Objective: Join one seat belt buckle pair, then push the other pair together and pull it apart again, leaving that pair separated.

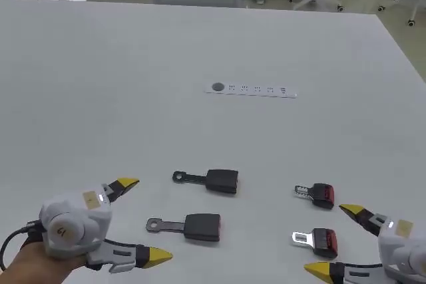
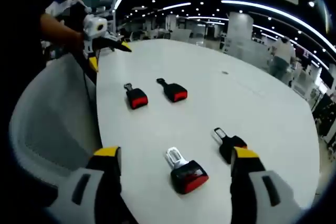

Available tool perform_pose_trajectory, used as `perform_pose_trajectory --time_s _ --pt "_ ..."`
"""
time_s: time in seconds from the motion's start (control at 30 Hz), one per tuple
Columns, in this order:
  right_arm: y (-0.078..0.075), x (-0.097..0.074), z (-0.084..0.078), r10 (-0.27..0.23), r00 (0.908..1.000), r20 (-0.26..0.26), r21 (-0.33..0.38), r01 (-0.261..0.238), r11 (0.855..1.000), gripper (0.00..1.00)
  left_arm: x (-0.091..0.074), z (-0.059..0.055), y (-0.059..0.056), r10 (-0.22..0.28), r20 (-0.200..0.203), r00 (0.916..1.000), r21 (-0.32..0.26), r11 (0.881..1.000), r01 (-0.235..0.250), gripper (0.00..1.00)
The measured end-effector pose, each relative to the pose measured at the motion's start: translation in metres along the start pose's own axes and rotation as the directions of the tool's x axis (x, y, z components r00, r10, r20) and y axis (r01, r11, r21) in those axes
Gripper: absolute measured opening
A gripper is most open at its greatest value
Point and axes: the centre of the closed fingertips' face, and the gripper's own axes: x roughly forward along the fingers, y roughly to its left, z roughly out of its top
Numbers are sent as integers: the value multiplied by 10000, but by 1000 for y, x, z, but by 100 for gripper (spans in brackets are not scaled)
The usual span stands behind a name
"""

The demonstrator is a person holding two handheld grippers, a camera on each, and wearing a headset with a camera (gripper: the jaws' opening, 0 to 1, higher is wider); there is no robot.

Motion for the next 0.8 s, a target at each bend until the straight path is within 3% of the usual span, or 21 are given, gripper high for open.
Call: perform_pose_trajectory --time_s 0.8 --pt "-5 0 -6 69 9997 -250 -29 -70 10000 85 7 -4 -3 -234 -219 9995 127 9996 237 94"
